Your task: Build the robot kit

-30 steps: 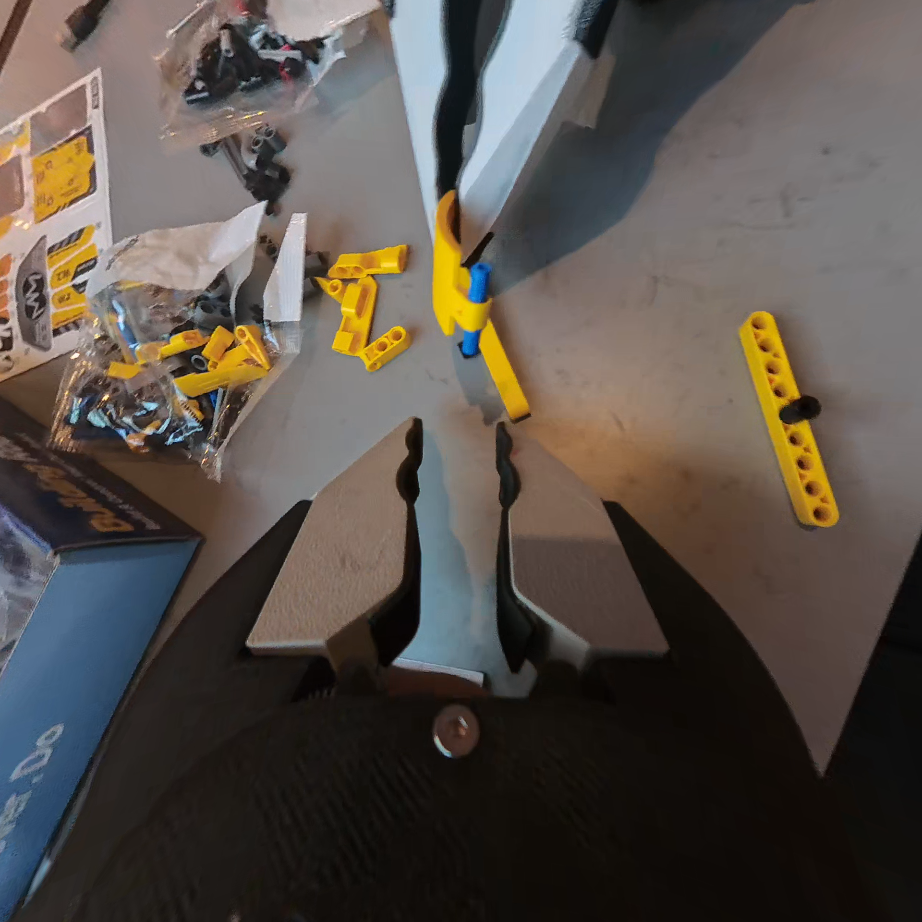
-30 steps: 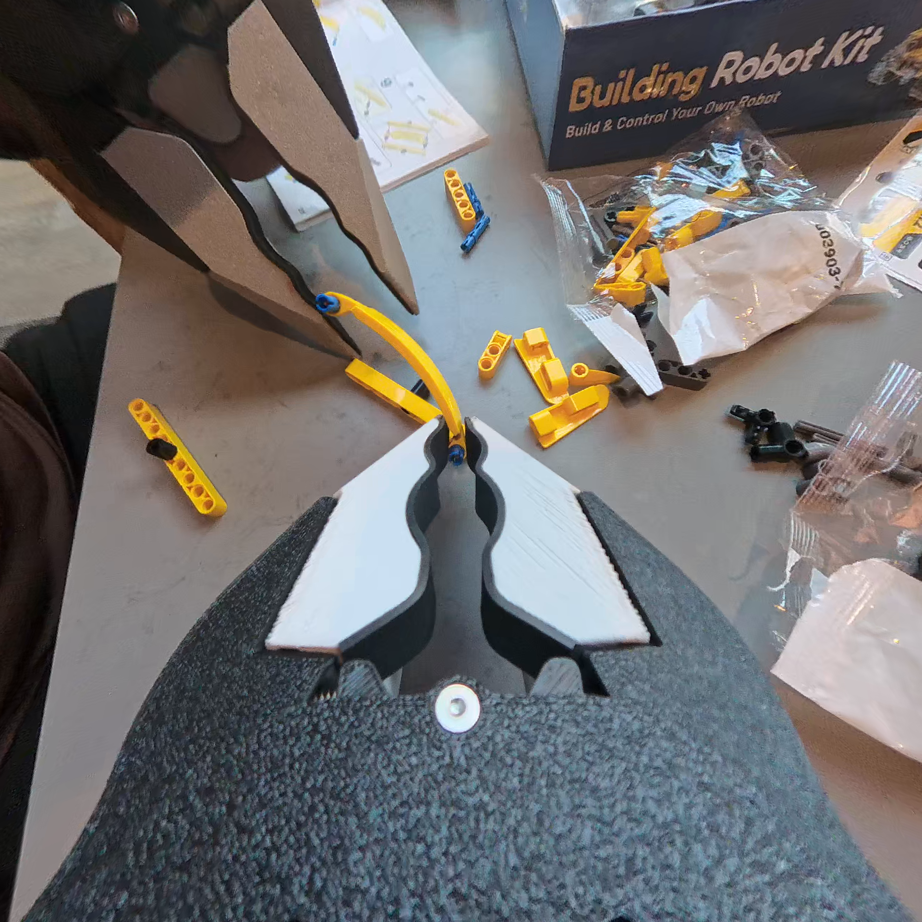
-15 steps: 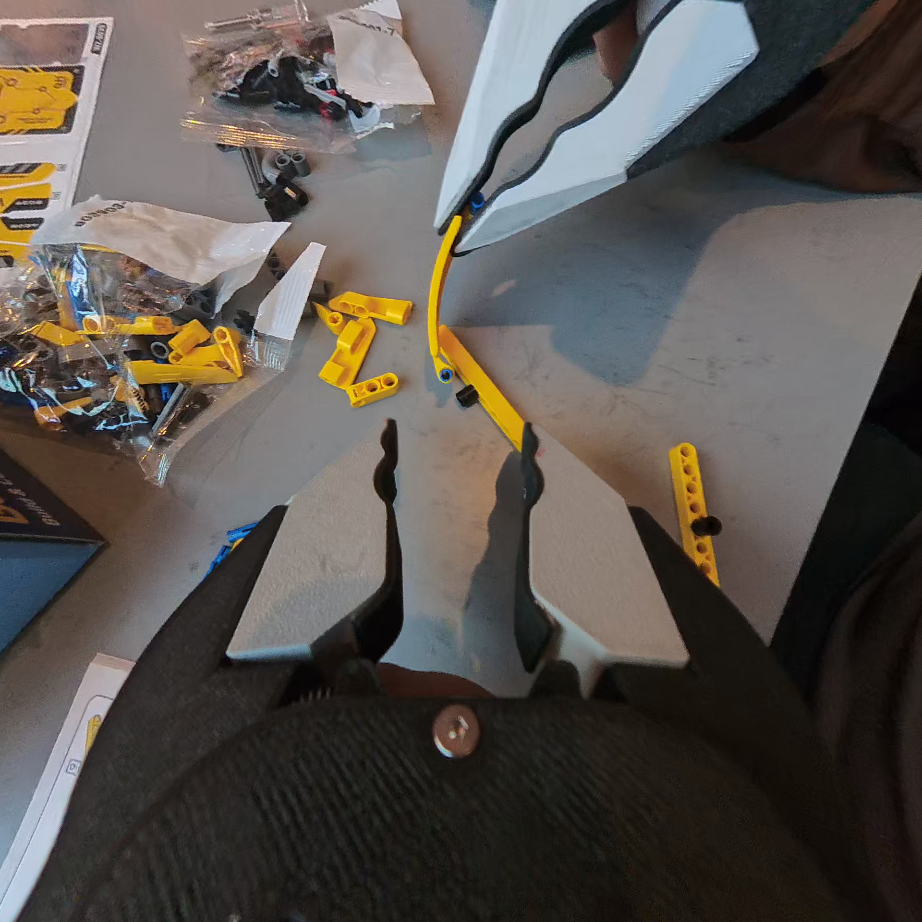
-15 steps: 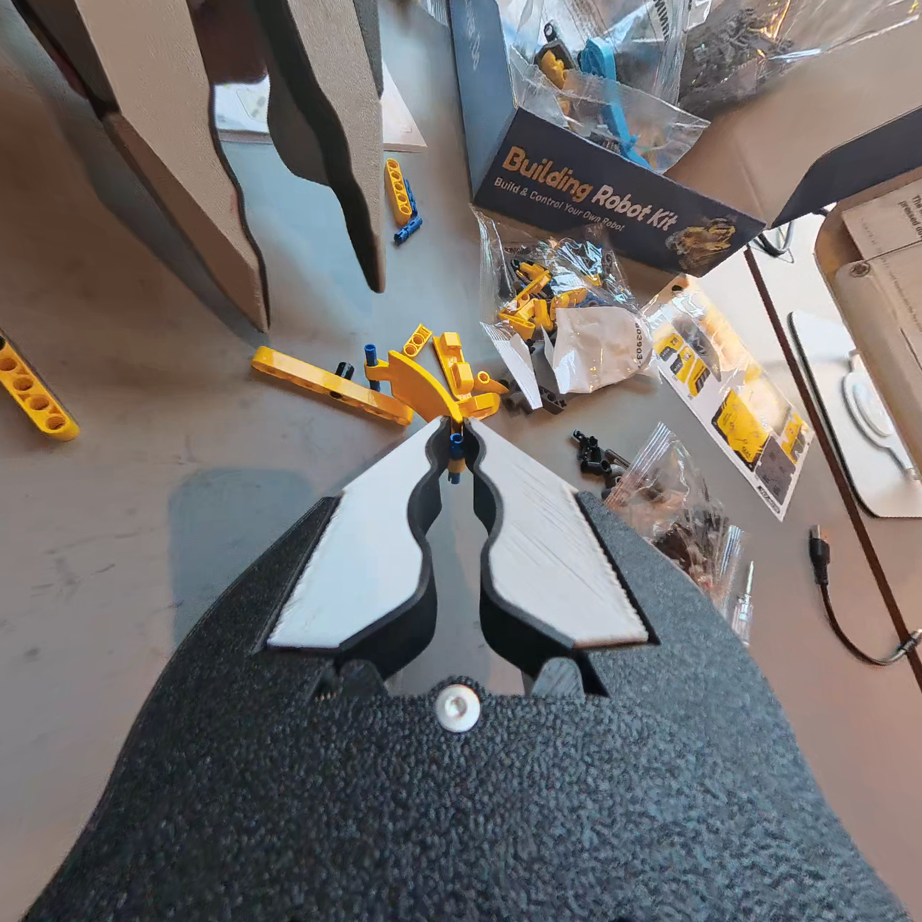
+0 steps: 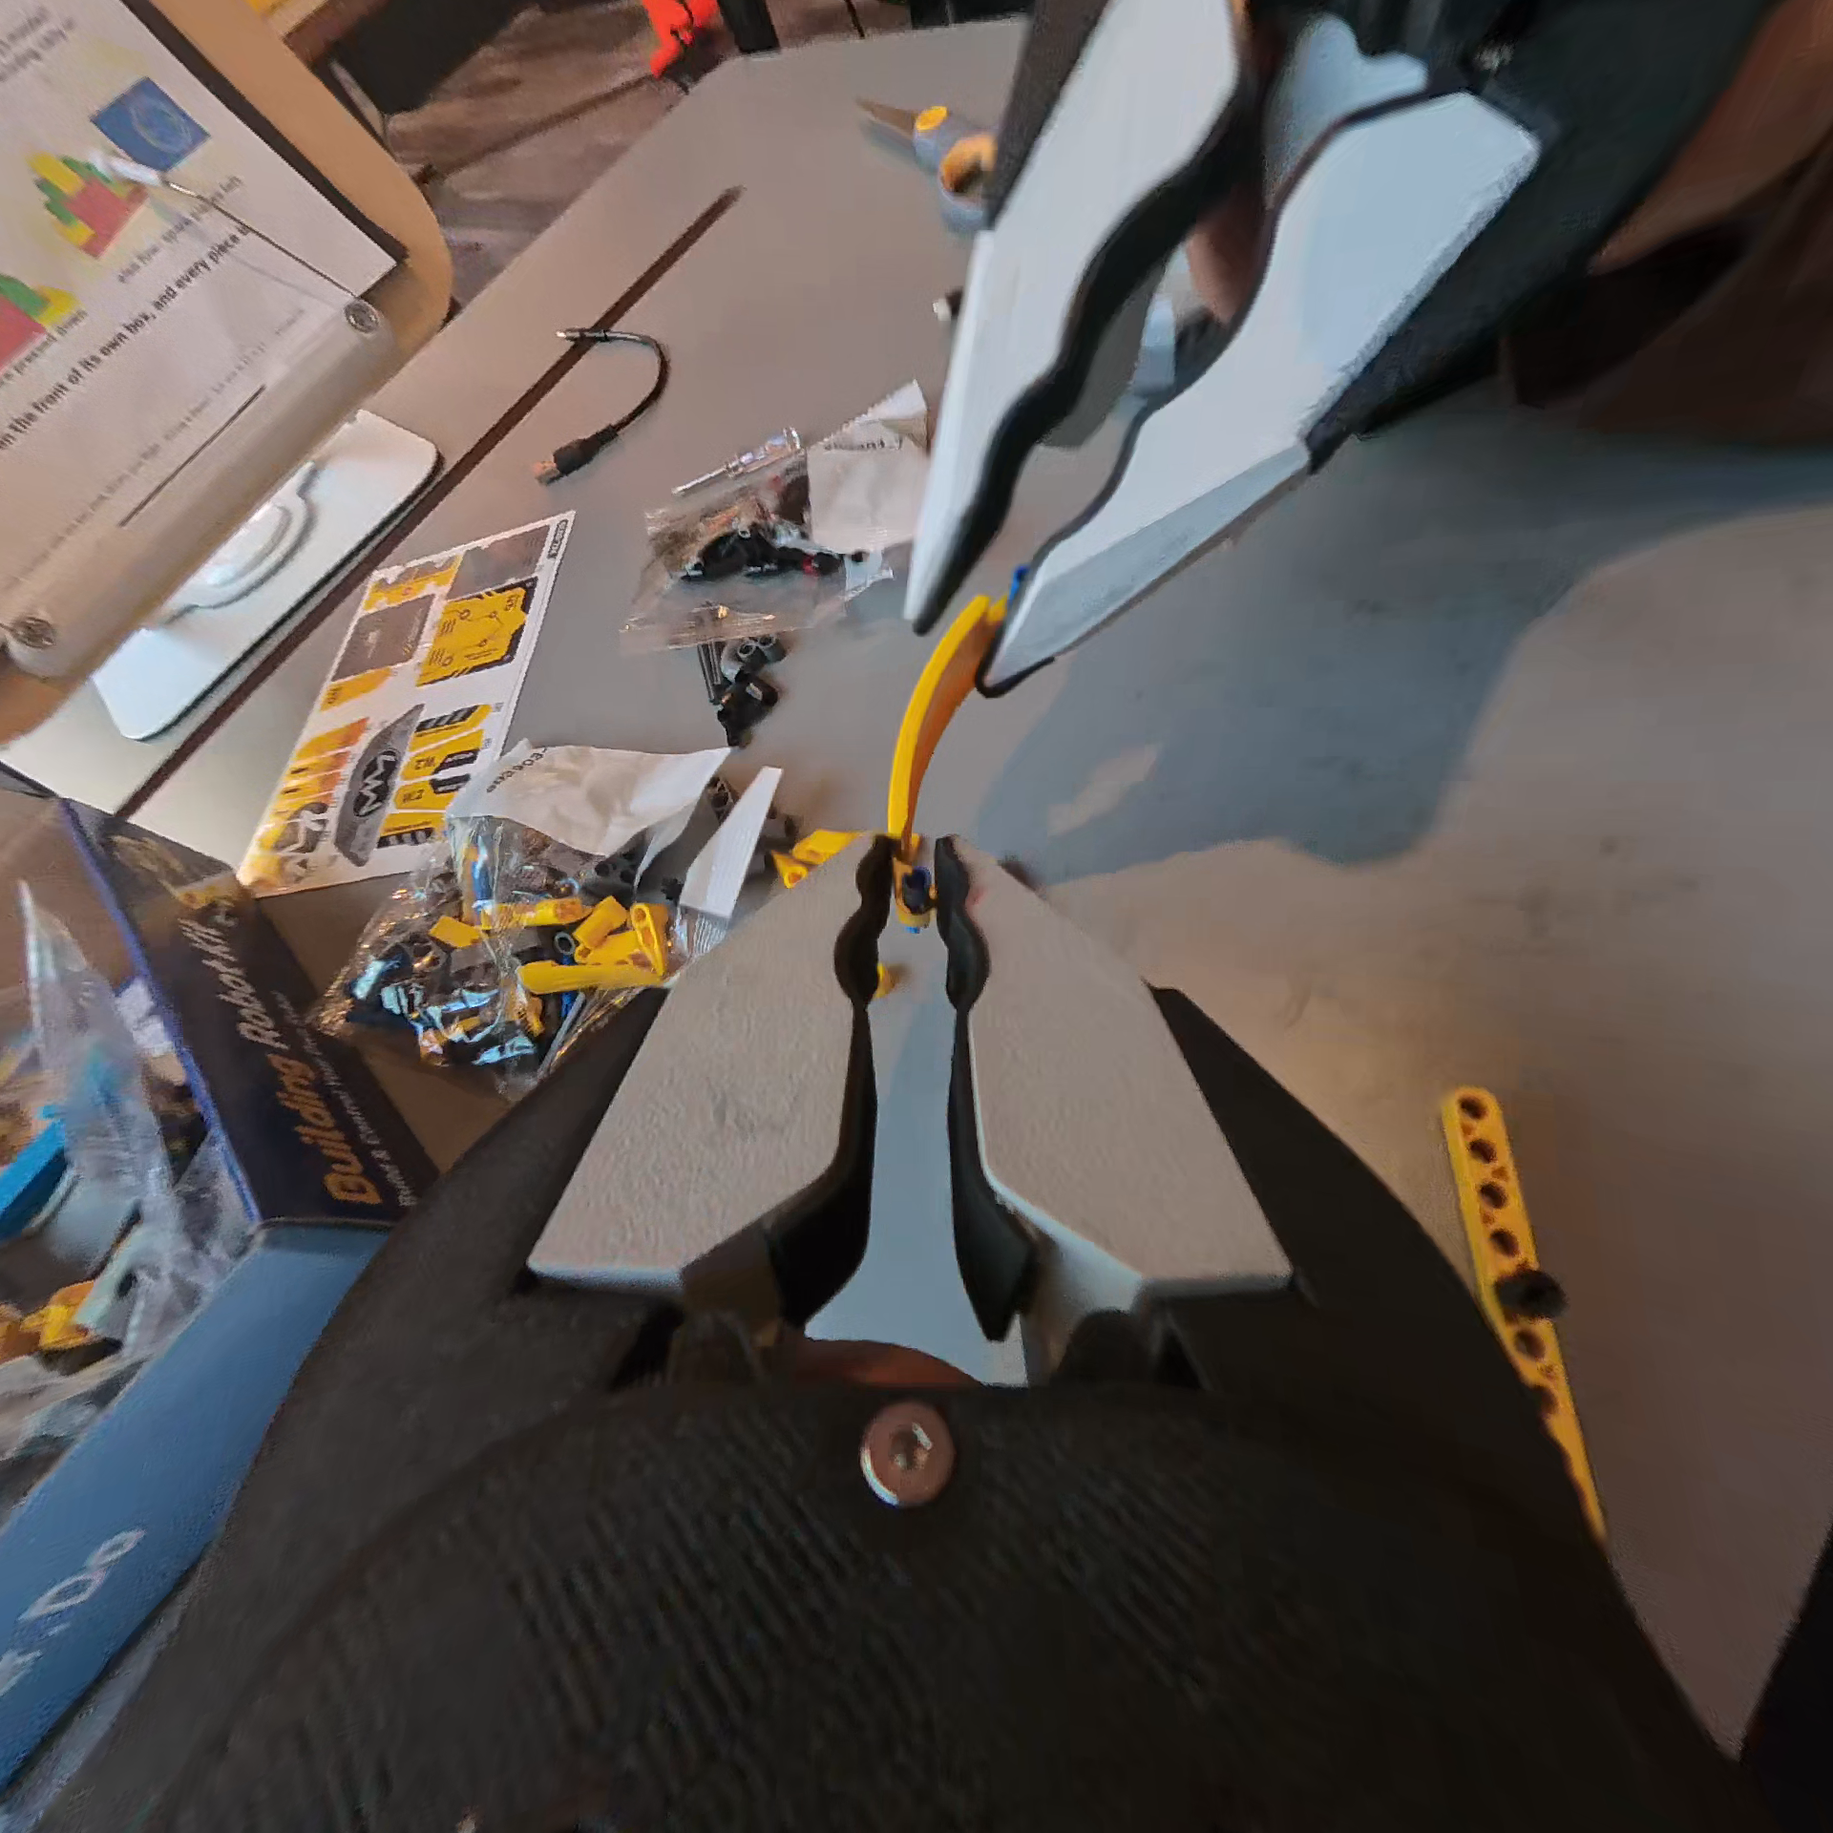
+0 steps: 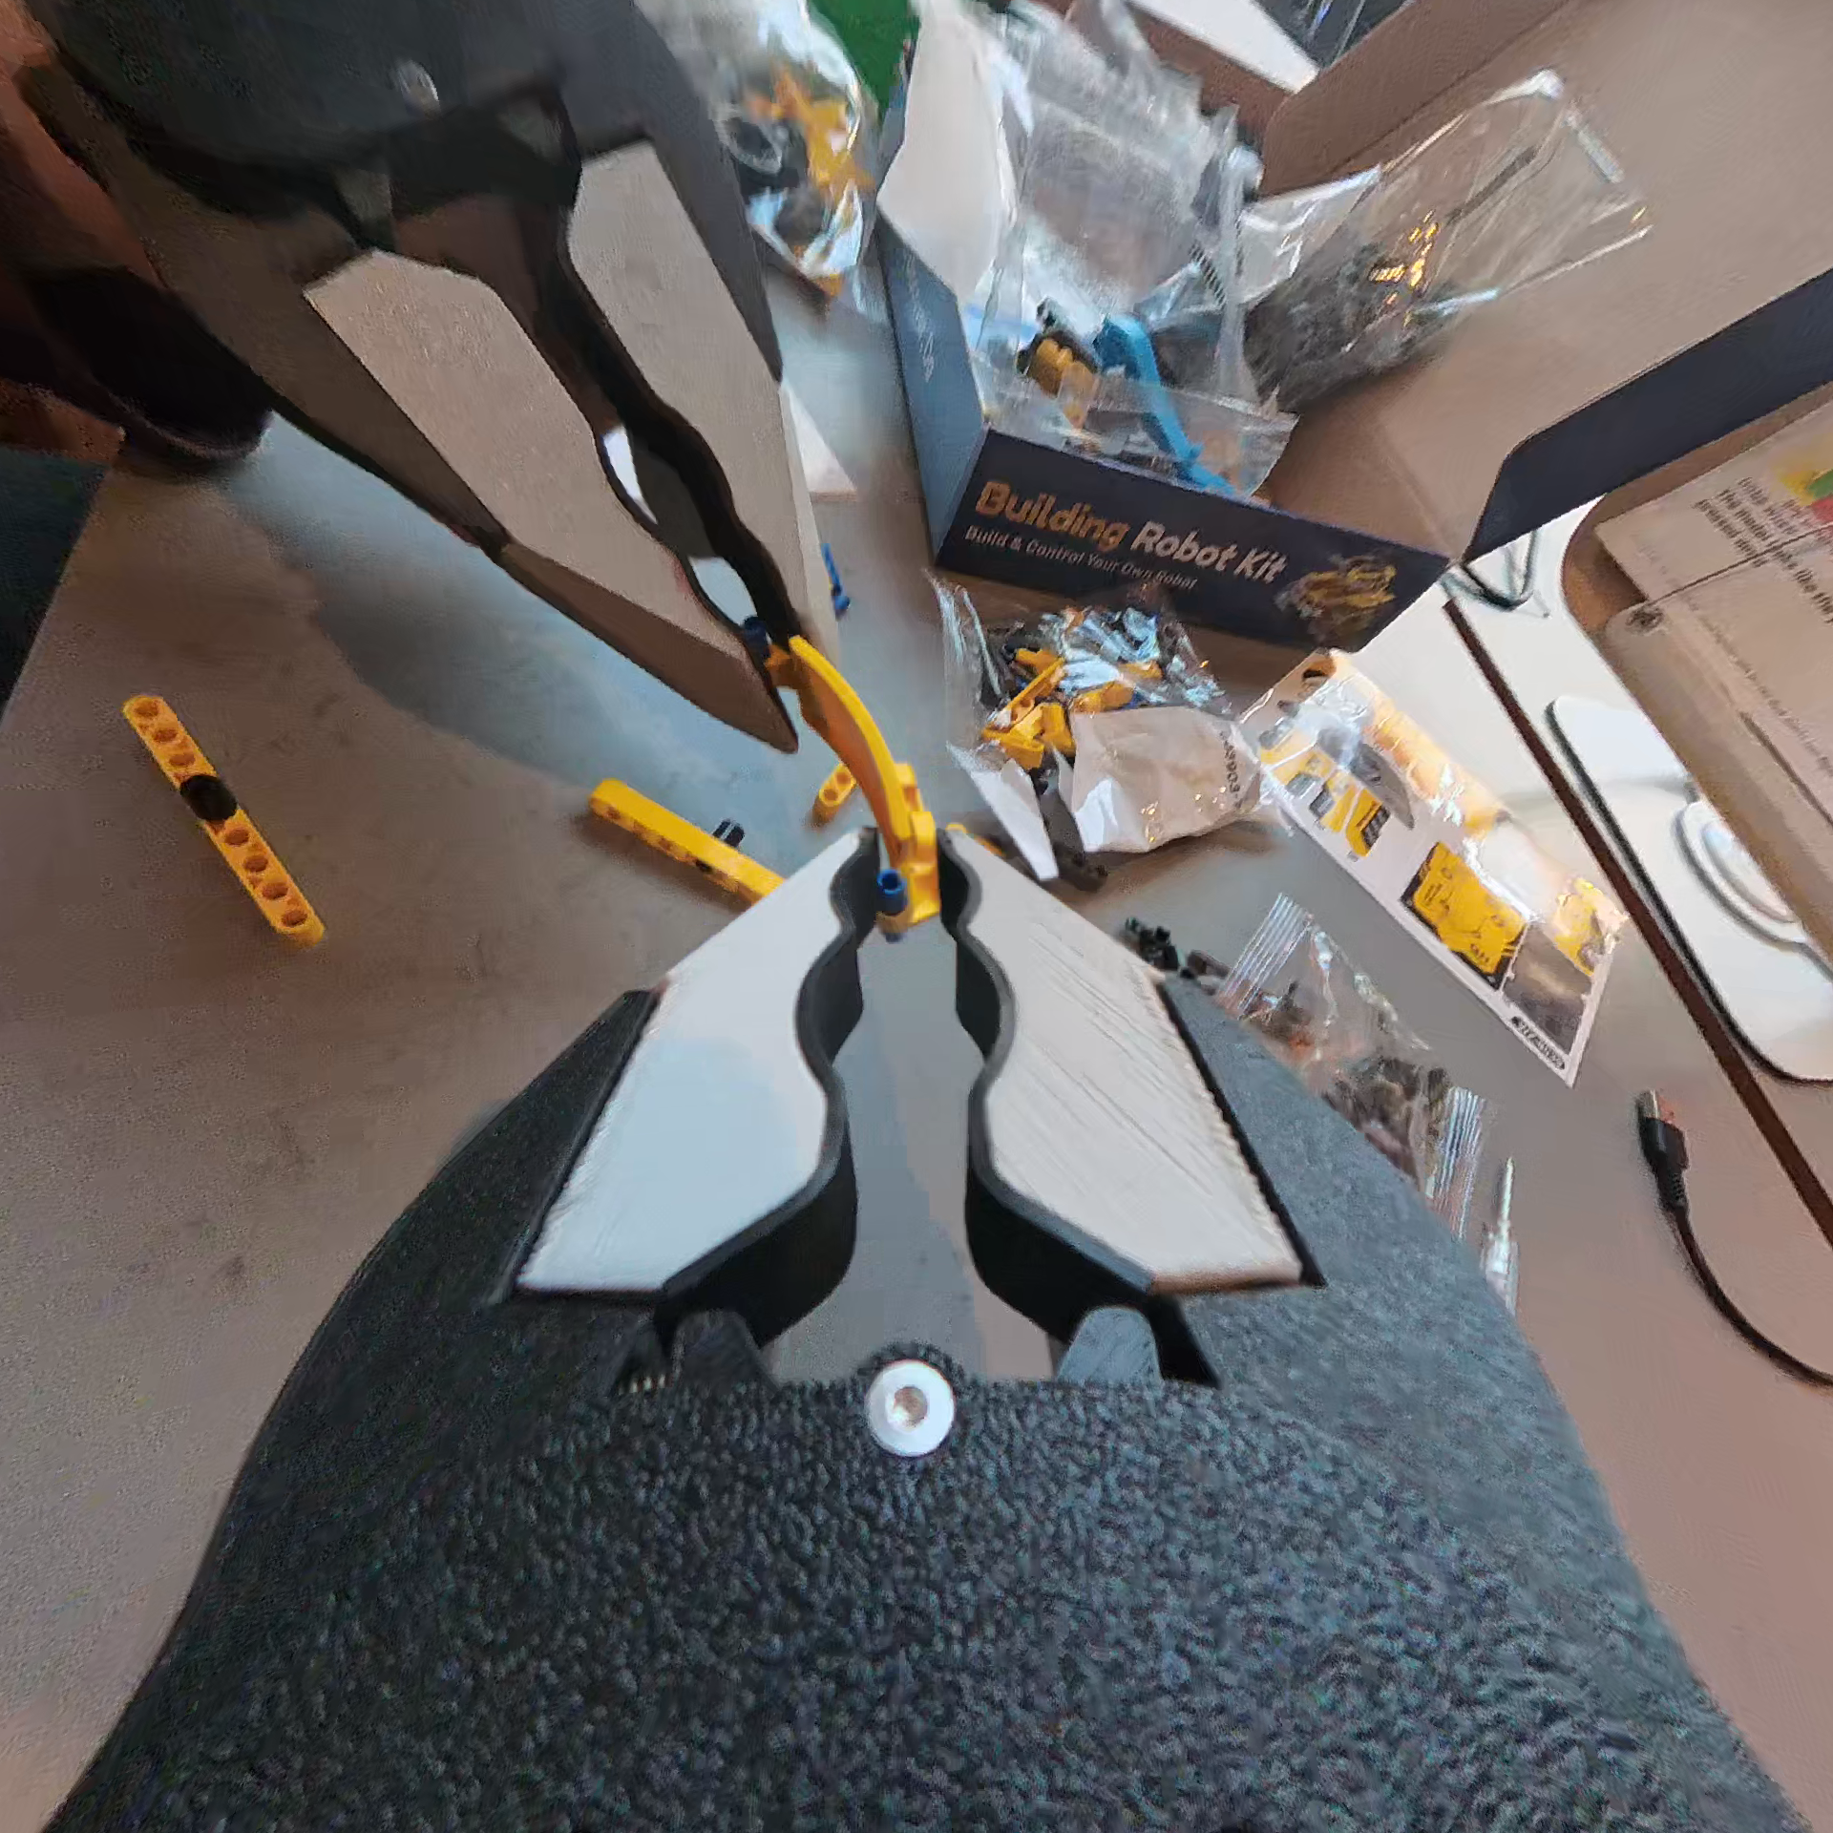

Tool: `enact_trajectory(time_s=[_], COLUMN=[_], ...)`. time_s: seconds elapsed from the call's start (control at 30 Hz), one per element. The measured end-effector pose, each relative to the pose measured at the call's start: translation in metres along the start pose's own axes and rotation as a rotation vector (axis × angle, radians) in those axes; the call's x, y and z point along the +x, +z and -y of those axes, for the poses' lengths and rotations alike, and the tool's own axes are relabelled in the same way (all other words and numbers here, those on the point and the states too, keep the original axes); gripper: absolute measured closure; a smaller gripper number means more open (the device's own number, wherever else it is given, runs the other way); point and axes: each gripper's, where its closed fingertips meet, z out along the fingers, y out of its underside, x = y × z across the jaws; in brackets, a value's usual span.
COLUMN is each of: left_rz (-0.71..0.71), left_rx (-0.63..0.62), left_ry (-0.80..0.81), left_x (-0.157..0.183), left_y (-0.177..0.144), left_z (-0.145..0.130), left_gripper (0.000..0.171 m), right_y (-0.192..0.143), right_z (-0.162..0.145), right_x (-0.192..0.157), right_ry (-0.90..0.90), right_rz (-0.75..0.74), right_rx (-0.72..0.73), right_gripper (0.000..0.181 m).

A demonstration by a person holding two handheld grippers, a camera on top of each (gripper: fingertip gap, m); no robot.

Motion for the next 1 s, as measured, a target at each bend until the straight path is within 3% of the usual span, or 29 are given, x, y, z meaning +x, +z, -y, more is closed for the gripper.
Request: enact_trajectory(time_s=[0.07,0.13,0.23,0.33,0.4,0.5,0.6,0.67,0.8,1.0], left_rz=[0.065,0.156,0.230,0.250,0.284,0.243,0.074,-0.021,-0.077,-0.212], left_rx=[-0.066,-0.125,-0.194,-0.181,-0.158,-0.144,-0.131,-0.189,-0.248,-0.265], left_ry=[0.132,0.312,0.520,0.535,0.542,0.450,0.200,0.038,-0.134,-0.206], left_x=[0.003,0.007,0.017,0.026,0.025,0.027,0.034,0.032,0.023,0.048], left_y=[0.000,0.000,0.004,0.009,0.008,0.004,-0.005,-0.012,-0.017,-0.010], left_z=[-0.007,-0.011,-0.017,-0.015,-0.008,-0.007,-0.012,-0.025,-0.049,-0.057], left_gripper=[0.167,0.167,0.167,0.167,0.167,0.162,0.141,0.128,0.133,0.142], right_y=[0.004,0.005,0.006,0.009,0.011,0.010,0.011,0.013,0.016,0.003], right_z=[-0.014,-0.023,-0.019,-0.020,-0.025,-0.019,-0.026,-0.033,-0.043,-0.053], right_x=[-0.008,-0.015,-0.027,-0.036,-0.031,-0.025,-0.023,-0.027,-0.039,-0.036], right_ry=[-0.017,-0.045,-0.129,-0.178,-0.253,-0.335,-0.449,-0.519,-0.576,-0.386], right_rz=[0.043,0.072,0.097,0.108,0.058,-0.011,-0.054,-0.050,-0.005,0.064], right_rx=[-0.078,-0.126,-0.110,-0.129,-0.157,-0.136,-0.171,-0.203,-0.240,-0.256], right_gripper=[0.147,0.143,0.155,0.162,0.177,0.178,0.178,0.178,0.171,0.154])
